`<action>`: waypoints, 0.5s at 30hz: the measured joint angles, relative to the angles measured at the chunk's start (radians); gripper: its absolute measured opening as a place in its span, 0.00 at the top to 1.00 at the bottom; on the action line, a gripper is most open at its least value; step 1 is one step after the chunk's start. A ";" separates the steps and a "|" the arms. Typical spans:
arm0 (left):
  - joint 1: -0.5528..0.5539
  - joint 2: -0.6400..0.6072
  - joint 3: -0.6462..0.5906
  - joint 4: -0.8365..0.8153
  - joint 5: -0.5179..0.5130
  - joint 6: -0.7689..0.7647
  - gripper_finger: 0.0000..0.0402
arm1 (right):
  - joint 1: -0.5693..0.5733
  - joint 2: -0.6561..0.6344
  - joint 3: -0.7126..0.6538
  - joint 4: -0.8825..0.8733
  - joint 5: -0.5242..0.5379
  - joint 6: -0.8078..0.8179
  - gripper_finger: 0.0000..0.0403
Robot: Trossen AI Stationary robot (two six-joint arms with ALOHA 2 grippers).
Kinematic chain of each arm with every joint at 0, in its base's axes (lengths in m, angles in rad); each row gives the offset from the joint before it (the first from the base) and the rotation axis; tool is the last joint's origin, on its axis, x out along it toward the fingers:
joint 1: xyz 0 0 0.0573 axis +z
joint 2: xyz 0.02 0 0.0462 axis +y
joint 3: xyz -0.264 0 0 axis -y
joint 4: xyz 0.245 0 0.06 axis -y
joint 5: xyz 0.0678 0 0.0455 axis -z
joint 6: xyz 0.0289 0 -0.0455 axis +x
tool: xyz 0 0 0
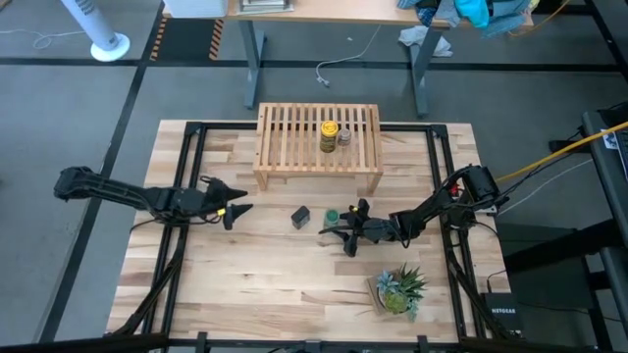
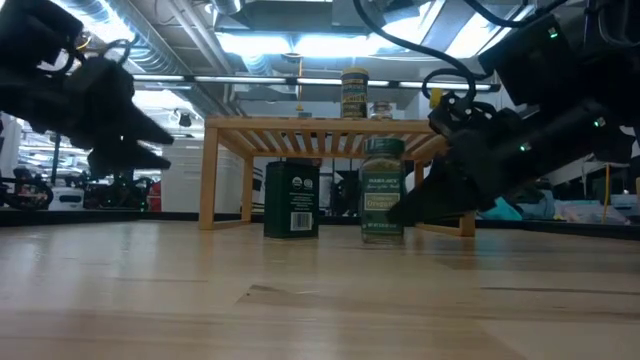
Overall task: Shelf spices
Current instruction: Remove the green seasoning bottle from the shelf
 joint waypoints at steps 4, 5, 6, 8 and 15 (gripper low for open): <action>-0.015 0.093 0.000 0.001 0.011 -0.052 0.31 | 0.000 0.000 0.000 0.000 0.017 0.000 0.37; -0.025 0.116 0.000 0.006 0.012 -0.060 0.31 | 0.000 -0.001 0.000 0.000 0.017 0.000 0.37; -0.036 0.139 0.000 0.024 0.012 -0.069 0.31 | 0.000 -0.001 0.000 0.000 0.017 0.000 0.37; -0.063 0.184 0.000 0.085 0.013 -0.071 0.31 | 0.000 -0.001 0.000 0.000 0.017 0.000 0.37; -0.122 0.341 0.000 0.357 -0.006 0.000 0.31 | 0.000 -0.002 0.001 0.009 0.036 -0.001 0.37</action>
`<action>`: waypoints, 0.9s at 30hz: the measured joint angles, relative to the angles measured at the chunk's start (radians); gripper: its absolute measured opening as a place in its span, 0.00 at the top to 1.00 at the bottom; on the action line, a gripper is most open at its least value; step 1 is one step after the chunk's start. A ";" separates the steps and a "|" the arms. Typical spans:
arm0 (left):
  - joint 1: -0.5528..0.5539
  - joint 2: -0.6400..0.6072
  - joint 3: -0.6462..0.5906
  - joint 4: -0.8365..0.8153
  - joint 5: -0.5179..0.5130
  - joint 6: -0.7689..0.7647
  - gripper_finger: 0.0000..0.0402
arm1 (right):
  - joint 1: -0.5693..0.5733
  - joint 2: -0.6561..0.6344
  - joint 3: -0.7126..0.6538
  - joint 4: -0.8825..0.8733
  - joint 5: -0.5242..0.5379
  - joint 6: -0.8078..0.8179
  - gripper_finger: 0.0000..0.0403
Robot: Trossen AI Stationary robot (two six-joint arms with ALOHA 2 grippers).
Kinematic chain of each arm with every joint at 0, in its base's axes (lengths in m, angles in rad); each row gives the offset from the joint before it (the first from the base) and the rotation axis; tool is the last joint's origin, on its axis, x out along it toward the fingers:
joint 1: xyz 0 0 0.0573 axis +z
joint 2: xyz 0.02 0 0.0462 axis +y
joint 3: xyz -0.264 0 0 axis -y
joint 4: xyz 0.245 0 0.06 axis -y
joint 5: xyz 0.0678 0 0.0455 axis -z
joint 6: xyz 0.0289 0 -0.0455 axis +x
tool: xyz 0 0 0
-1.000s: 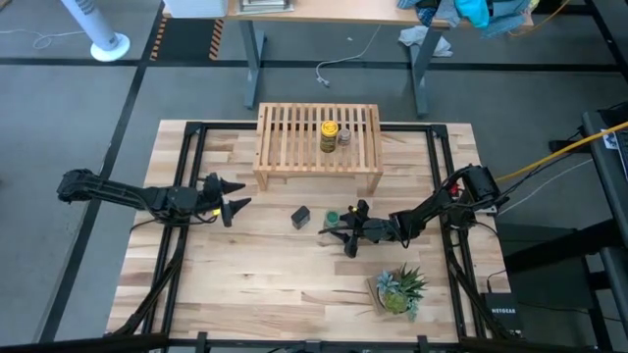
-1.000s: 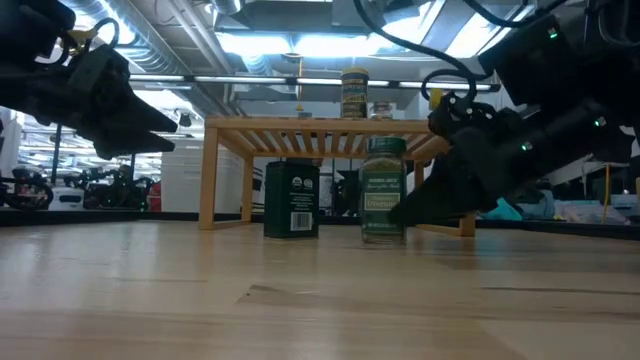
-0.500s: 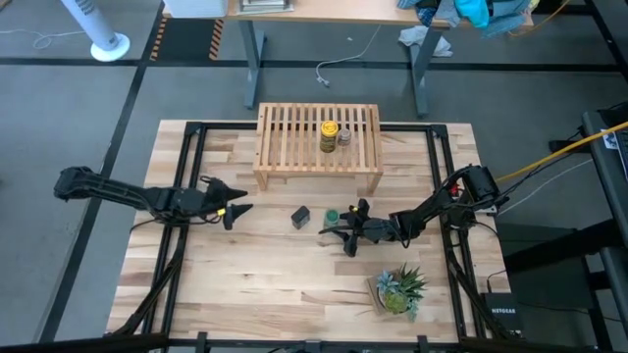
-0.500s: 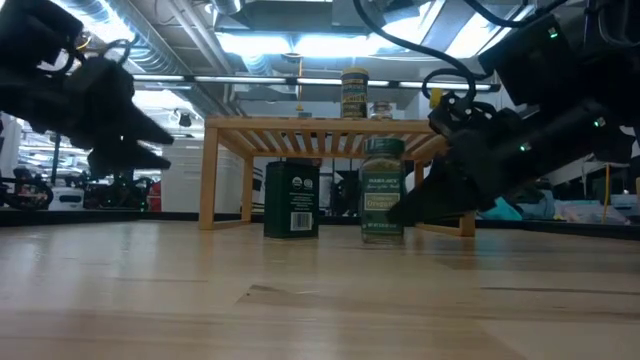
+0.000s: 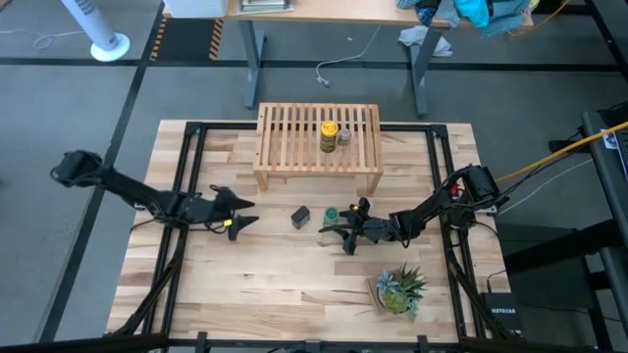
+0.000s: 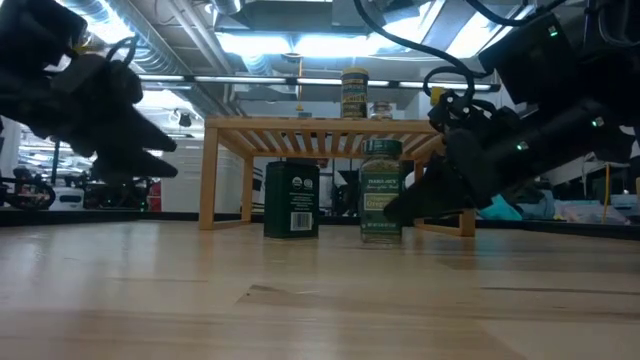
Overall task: Shelf spices
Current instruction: Remove the green seasoning bottle from the shelf, then remove the small brown seasoning bottle from the shelf
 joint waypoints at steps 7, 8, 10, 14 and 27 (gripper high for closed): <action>-0.003 0.060 0.030 0.156 -0.002 0.093 0.31 | 0.000 -0.036 0.000 0.007 -0.060 0.002 0.37; -0.003 0.059 0.037 0.165 -0.002 0.113 0.31 | 0.000 -0.050 0.000 0.007 -0.070 0.002 0.37; -0.003 0.055 0.058 0.175 -0.002 0.155 0.31 | 0.000 -0.087 0.000 -0.003 -0.080 -0.003 0.37; -0.003 0.053 0.093 0.172 -0.002 0.223 0.31 | 0.000 -0.177 0.000 -0.069 -0.076 -0.064 0.37; -0.003 0.053 0.110 0.166 -0.002 0.258 0.31 | 0.000 -0.503 0.000 -0.370 0.106 -0.187 0.37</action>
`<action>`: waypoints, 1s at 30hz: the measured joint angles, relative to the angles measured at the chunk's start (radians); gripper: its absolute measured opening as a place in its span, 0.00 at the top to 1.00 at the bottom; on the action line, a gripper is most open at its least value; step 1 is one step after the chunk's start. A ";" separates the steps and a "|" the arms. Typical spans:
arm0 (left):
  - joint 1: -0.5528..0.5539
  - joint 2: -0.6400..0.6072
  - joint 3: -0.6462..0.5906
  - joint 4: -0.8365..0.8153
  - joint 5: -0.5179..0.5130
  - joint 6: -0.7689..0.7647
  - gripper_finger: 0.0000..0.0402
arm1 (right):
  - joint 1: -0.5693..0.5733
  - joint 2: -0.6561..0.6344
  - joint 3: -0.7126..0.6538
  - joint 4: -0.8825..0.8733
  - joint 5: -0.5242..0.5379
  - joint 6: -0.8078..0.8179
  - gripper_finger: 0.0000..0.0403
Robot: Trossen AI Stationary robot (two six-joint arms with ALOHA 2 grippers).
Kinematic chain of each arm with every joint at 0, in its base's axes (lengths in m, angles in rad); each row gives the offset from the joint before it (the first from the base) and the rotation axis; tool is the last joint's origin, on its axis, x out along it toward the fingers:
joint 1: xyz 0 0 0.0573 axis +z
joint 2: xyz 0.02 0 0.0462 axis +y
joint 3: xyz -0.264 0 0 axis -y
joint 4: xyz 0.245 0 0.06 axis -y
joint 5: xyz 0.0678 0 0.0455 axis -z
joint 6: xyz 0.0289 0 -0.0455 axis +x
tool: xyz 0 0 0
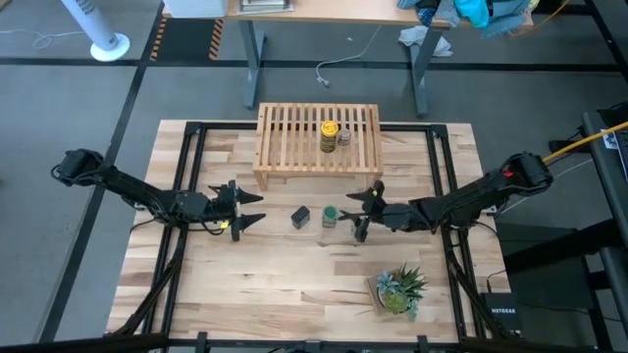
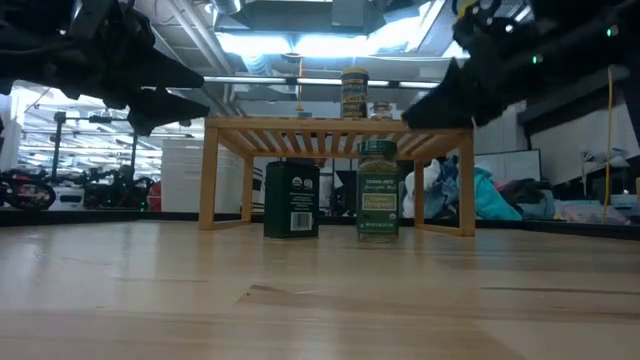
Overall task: Shelf spices
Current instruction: Remove the small brown seasoning bottle from the shelf
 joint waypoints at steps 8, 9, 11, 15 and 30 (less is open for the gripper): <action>0.000 0.000 0.000 0.001 0.000 0.004 0.31 | 0.000 -0.128 0.000 -0.002 0.180 -0.190 0.37; 0.000 0.000 0.000 0.002 0.000 0.007 0.31 | 0.000 -0.139 0.000 0.003 0.209 -0.221 0.37; 0.000 0.000 0.000 0.000 0.000 0.022 0.31 | -0.010 -0.166 0.000 0.009 0.251 -0.288 0.37; 0.000 0.000 0.000 0.001 0.000 0.045 0.31 | -0.081 -0.226 0.000 0.011 0.231 -0.364 0.37; 0.000 0.000 0.000 0.000 0.000 0.075 0.31 | -0.691 -0.282 0.000 -0.051 -0.544 -0.278 0.37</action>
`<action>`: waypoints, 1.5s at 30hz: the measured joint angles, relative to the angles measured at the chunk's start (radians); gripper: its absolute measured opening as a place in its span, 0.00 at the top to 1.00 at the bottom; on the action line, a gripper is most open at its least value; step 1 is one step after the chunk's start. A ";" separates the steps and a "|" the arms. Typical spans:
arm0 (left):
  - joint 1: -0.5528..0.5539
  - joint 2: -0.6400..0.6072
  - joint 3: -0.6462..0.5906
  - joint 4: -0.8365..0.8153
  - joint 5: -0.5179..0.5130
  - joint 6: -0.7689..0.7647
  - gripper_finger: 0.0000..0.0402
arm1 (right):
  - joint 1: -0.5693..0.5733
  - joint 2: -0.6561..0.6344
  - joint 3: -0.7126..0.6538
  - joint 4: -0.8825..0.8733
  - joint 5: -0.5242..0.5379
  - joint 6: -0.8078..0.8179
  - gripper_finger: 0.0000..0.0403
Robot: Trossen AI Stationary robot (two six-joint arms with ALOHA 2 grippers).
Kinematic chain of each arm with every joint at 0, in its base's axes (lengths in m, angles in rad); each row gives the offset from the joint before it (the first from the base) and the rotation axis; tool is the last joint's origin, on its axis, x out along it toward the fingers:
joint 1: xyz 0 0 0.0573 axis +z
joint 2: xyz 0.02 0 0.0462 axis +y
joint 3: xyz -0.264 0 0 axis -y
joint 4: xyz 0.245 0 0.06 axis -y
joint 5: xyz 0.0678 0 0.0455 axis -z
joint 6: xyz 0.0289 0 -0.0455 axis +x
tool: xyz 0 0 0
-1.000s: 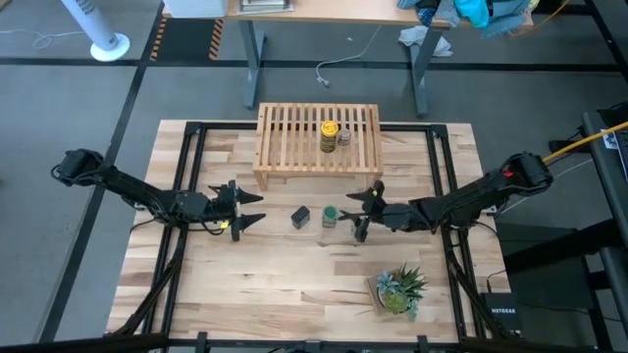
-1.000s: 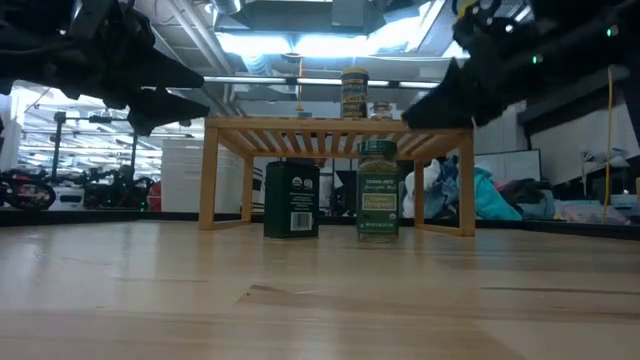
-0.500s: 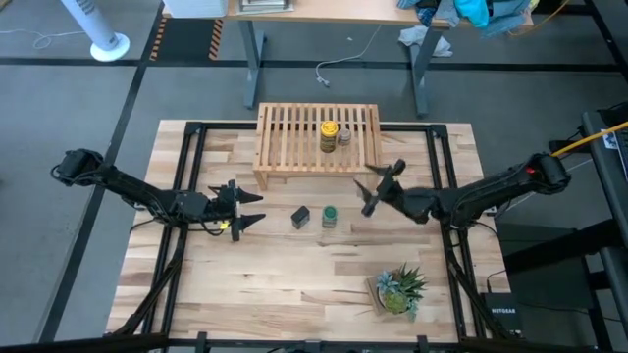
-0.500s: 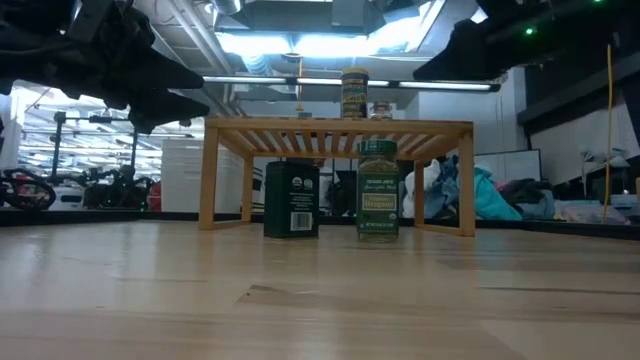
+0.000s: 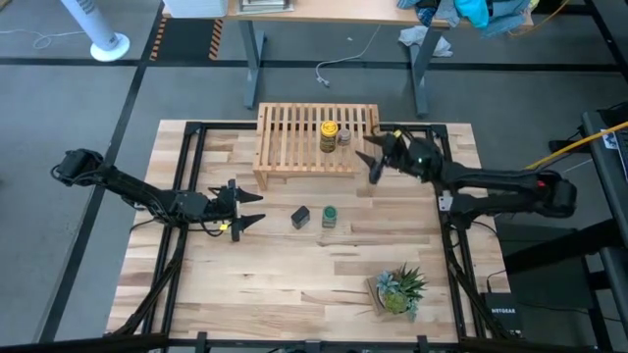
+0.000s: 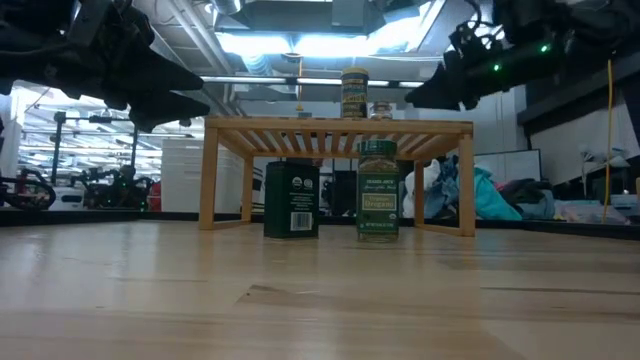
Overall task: Shelf spices
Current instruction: Remove the small brown seasoning bottle from the shelf
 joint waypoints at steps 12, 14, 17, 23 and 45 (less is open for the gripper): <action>0.002 0.000 0.000 -0.001 -0.001 -0.002 0.31 | -0.114 0.029 0.000 0.038 -0.171 0.002 0.37; 0.002 0.000 0.000 -0.001 0.000 0.001 0.31 | -0.114 0.031 0.000 0.059 -0.174 0.001 0.37; 0.001 0.000 0.000 -0.004 0.000 -0.015 0.31 | -0.114 0.035 0.000 0.099 -0.166 -0.001 0.37; 0.001 0.000 0.000 -0.008 0.000 -0.049 0.31 | -0.114 0.035 0.001 0.104 -0.166 -0.023 0.37; 0.001 0.000 0.000 -0.018 0.000 -0.045 0.31 | -0.171 0.182 0.001 0.240 -0.262 -0.080 0.37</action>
